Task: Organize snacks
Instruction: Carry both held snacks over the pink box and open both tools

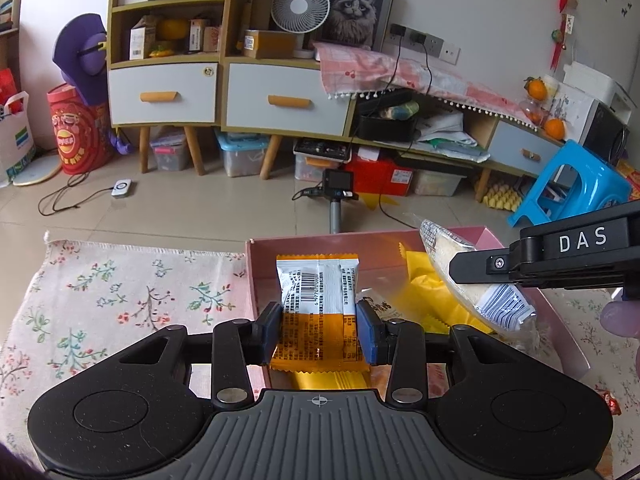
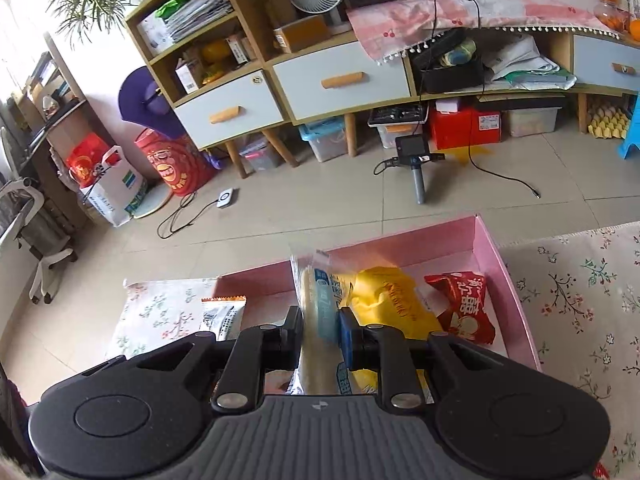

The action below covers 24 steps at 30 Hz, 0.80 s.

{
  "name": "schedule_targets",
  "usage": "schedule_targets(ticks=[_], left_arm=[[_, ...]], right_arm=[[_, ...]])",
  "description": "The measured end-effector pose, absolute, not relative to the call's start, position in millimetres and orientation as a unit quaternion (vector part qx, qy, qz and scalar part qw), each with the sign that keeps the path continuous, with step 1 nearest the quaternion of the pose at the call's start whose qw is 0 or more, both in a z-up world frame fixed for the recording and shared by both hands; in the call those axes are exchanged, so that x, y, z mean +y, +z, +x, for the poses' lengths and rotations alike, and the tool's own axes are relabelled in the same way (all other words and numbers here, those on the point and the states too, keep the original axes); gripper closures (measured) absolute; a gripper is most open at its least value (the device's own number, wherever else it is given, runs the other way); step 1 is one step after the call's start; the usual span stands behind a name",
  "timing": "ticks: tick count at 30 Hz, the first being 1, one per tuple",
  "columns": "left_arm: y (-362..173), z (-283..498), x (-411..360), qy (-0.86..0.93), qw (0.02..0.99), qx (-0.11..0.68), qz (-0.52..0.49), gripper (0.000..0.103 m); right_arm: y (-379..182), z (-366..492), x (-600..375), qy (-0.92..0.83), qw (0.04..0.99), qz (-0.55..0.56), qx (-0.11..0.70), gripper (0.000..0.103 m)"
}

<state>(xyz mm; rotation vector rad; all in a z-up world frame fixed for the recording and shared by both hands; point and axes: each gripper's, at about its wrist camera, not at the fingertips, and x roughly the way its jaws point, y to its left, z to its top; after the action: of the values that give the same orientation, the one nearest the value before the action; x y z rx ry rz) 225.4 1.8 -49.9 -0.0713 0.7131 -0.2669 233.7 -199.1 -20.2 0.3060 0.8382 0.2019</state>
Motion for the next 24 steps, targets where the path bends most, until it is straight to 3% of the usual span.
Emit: schedule_targets(ticks=[6,8,16,24], left_arm=[[-53.9,221.2,-2.9,-0.136,0.93,0.341,-0.023,0.062],[-52.7,219.5,-4.2,-0.137,0.93,0.341,-0.023,0.051],[-41.7,207.3,-5.7,-0.134,0.931,0.339,-0.019,0.035],[-28.8,189.3,-2.7,-0.132,0.93,0.342,-0.016,0.027]], right_arm=[[-21.4,232.8,-199.1,0.093,0.897,0.146,0.407,0.083],[-20.4,230.2,-199.3,0.09,0.898,0.144,0.406,0.081],[-10.8,218.4,-206.4,0.079,0.899,0.146,0.405,0.058],[8.1,198.1,-212.2,0.073,0.907,0.139,0.39,0.036]])
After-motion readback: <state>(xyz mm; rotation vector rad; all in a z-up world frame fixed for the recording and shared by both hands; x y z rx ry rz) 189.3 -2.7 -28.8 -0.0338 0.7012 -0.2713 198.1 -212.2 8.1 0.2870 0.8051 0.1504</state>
